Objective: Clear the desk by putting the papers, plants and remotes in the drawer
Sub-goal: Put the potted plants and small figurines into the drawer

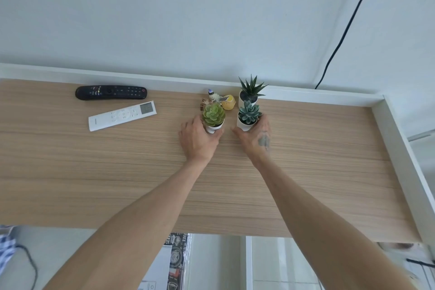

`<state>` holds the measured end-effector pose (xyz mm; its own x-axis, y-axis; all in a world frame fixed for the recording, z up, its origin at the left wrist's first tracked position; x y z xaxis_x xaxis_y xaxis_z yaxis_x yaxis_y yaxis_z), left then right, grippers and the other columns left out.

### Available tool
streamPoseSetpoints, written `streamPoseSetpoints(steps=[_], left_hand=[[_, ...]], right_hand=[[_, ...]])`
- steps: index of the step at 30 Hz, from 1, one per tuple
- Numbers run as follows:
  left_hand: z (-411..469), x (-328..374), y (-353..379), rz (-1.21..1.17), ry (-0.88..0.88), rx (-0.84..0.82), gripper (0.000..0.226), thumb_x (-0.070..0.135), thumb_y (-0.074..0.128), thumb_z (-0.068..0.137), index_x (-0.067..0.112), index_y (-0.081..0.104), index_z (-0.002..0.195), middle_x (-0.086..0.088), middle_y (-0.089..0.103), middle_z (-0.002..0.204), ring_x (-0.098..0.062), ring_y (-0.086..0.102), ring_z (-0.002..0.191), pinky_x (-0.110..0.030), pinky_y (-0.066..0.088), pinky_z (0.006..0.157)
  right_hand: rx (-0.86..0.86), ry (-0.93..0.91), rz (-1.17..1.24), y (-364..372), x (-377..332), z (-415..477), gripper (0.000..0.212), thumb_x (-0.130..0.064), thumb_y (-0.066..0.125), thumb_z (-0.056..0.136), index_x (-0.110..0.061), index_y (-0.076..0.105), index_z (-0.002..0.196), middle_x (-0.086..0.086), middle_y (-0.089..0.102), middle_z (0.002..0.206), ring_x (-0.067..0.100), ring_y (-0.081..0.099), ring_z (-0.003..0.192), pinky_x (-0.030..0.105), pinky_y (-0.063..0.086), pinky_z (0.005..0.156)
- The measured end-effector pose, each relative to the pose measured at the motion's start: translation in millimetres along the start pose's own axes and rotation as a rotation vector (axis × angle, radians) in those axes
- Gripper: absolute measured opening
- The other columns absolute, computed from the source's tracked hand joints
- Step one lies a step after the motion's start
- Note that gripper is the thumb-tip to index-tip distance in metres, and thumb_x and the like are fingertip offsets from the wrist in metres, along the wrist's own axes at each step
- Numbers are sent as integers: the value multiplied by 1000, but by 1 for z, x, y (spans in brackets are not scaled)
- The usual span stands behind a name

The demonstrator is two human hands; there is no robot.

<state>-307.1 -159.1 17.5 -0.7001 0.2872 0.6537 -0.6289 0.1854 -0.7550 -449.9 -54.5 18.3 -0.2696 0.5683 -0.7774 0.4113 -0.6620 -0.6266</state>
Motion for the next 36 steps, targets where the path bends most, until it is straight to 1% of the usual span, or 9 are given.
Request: streamPoseSetpoints(steps=[7, 11, 14, 18, 22, 26, 29, 32, 36], left_hand=[[-12, 1, -16, -73, 42, -40, 39, 44, 82, 68, 19, 66, 93, 3, 70, 88, -21, 61, 85, -35, 50, 66], [-30, -1, -39, -85, 71, -118, 42, 48, 80, 70, 22, 67, 101, 6, 72, 93, -17, 66, 86, -38, 54, 70], [-58, -6, -61, -126, 143, -149, 43, 46, 81, 73, 20, 69, 105, 6, 73, 100, -14, 66, 91, -39, 55, 77], [-102, -19, -93, -184, 195, -190, 47, 43, 82, 74, 15, 69, 110, 3, 73, 104, -14, 66, 94, -40, 54, 84], [-148, -41, -117, -214, 197, -188, 43, 44, 82, 73, 18, 70, 105, 8, 74, 98, -10, 67, 87, -34, 55, 78], [-185, -65, -128, -209, 191, -177, 39, 43, 82, 71, 21, 69, 100, 10, 73, 88, -9, 65, 76, -26, 50, 65], [-201, -81, -127, -223, 186, -215, 41, 44, 82, 73, 20, 68, 102, 11, 73, 88, -4, 64, 73, -23, 52, 63], [-208, -89, -127, -212, 177, -207, 43, 48, 79, 74, 20, 67, 104, 12, 74, 90, -2, 65, 78, -15, 46, 62], [-210, -94, -123, -199, 203, -184, 40, 49, 79, 74, 20, 66, 100, 10, 73, 88, -9, 68, 80, -27, 55, 65]], right_hand=[[-2, 15, 38, -3, 2, 3, 49, -32, 79, 70, -13, 53, 106, 4, 62, 102, 25, 56, 98, 35, 45, 81], [-40, 20, 68, -13, 1, -16, 49, -30, 80, 70, -17, 54, 109, 3, 65, 106, 24, 60, 97, 39, 51, 83], [-56, 44, 85, -26, 1, -44, 49, -34, 82, 69, -21, 53, 106, -2, 65, 105, 21, 62, 95, 39, 53, 80], [-65, 46, 101, -50, -2, -99, 53, -34, 84, 69, -17, 57, 111, -1, 68, 104, 16, 63, 88, 28, 47, 70], [-25, 12, 129, -72, -2, -165, 48, -26, 86, 70, -16, 58, 108, -3, 68, 97, 16, 65, 86, 31, 50, 73], [-16, 47, 151, -82, 12, -236, 46, -26, 85, 72, -23, 58, 108, -19, 66, 93, -1, 63, 85, 31, 52, 77], [-11, 77, 158, -81, 26, -283, 43, -25, 85, 71, -27, 57, 104, -21, 67, 90, 2, 64, 85, 27, 52, 73], [-50, 112, 145, -66, 46, -323, 45, -25, 84, 71, -30, 55, 105, -10, 69, 94, 13, 66, 87, 36, 55, 76], [-93, 199, 135, -38, 72, -349, 48, -21, 84, 70, -23, 57, 110, -3, 70, 96, 20, 66, 90, 28, 53, 75]])
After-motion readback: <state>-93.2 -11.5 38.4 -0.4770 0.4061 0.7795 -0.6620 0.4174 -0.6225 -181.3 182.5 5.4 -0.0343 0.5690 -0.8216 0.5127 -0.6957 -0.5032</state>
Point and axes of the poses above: each hand's wrist, its own z-axis towards the middle knuckle, its own y-axis out of the palm, x = y × z, the point moved 4 cm from there along z, towards the middle knuckle
